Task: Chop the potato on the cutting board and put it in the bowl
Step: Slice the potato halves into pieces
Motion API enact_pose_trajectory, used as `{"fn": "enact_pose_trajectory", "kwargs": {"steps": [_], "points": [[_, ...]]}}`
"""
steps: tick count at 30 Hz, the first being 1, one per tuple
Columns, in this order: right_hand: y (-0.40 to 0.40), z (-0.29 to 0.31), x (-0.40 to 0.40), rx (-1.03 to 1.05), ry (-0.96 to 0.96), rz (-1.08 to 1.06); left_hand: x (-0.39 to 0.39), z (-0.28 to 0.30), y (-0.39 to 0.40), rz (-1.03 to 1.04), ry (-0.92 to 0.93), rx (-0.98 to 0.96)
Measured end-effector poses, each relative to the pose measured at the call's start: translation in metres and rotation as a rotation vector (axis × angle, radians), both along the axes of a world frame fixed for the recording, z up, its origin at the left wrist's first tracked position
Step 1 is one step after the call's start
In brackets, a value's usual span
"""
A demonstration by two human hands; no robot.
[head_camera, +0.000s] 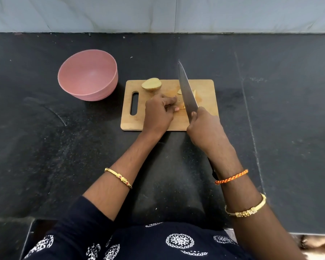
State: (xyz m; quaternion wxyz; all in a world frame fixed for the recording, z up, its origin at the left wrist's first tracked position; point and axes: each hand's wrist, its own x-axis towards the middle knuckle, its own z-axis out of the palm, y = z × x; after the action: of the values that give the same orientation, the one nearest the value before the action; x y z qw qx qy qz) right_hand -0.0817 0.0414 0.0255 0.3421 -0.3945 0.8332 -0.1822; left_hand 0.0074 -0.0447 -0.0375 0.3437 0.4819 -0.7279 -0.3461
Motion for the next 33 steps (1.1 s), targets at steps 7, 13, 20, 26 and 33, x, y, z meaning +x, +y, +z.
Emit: {"fn": "enact_pose_trajectory", "kwargs": {"steps": [7, 13, 20, 26, 33], "points": [[0.024, -0.01, 0.013, 0.092, 0.029, -0.006, -0.001, 0.001, 0.0, 0.007, -0.025, -0.02], [0.049, -0.009, 0.013, 0.107, 0.065, 0.024, 0.0, 0.0, 0.0, 0.008, -0.006, -0.004], [0.045, 0.009, -0.004, -0.054, 0.091, -0.018, 0.001, 0.003, -0.002, 0.01, 0.024, 0.041], [0.011, 0.005, -0.004, -0.037, 0.051, 0.029, 0.001, 0.002, -0.002, -0.003, 0.032, 0.048], [0.006, 0.003, -0.004, -0.045, 0.054, 0.037, 0.002, 0.002, -0.002, -0.001, 0.034, 0.04]]}}
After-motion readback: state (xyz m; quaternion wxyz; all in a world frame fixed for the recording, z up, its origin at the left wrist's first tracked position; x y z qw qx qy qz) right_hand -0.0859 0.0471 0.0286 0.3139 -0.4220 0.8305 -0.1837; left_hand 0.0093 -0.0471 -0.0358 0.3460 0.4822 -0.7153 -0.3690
